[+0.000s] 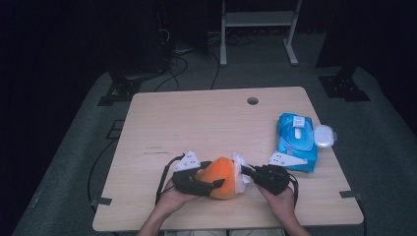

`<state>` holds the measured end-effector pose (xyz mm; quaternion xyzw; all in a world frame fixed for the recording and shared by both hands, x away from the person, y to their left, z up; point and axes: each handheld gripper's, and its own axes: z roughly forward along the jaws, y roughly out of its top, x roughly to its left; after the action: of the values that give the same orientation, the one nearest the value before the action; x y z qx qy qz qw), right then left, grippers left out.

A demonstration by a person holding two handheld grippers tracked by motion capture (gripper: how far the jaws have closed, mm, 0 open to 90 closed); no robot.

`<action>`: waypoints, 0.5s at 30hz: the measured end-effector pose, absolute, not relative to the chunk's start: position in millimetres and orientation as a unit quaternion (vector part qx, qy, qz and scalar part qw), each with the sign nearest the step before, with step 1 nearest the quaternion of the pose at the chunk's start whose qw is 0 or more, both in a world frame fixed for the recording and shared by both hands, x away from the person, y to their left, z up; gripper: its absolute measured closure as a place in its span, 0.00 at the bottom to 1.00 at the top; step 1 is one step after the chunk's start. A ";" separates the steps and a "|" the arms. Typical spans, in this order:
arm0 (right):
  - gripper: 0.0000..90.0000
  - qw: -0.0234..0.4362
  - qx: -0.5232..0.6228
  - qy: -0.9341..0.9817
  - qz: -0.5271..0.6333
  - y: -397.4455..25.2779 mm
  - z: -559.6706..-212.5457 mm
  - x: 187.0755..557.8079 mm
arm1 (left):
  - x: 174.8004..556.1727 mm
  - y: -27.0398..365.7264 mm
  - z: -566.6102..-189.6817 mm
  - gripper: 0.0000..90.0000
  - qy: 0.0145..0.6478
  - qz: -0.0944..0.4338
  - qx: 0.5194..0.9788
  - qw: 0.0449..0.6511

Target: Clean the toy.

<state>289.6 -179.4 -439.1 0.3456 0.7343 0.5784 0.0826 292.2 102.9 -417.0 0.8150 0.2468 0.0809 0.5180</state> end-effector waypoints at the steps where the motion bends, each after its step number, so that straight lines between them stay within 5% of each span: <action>1: 0.93 0.090 0.338 0.735 0.581 -177.8 -435.2 287.3 | 290.7 97.5 -416.3 0.30 0.240 0.088 0.816 0.518; 6: 0.93 0.122 0.300 0.726 0.606 -176.7 -411.7 274.4 | 283.2 79.3 -414.8 0.29 0.207 0.108 0.825 0.514; 15: 0.94 0.117 0.327 0.729 0.590 -182.6 -426.3 284.1 | 288.5 95.5 -412.8 0.10 0.232 0.094 0.812 0.527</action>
<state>284.1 -182.6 -426.3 0.3273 0.7287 0.5902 0.1167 288.5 95.5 -412.8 0.8121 0.2324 0.0937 0.5270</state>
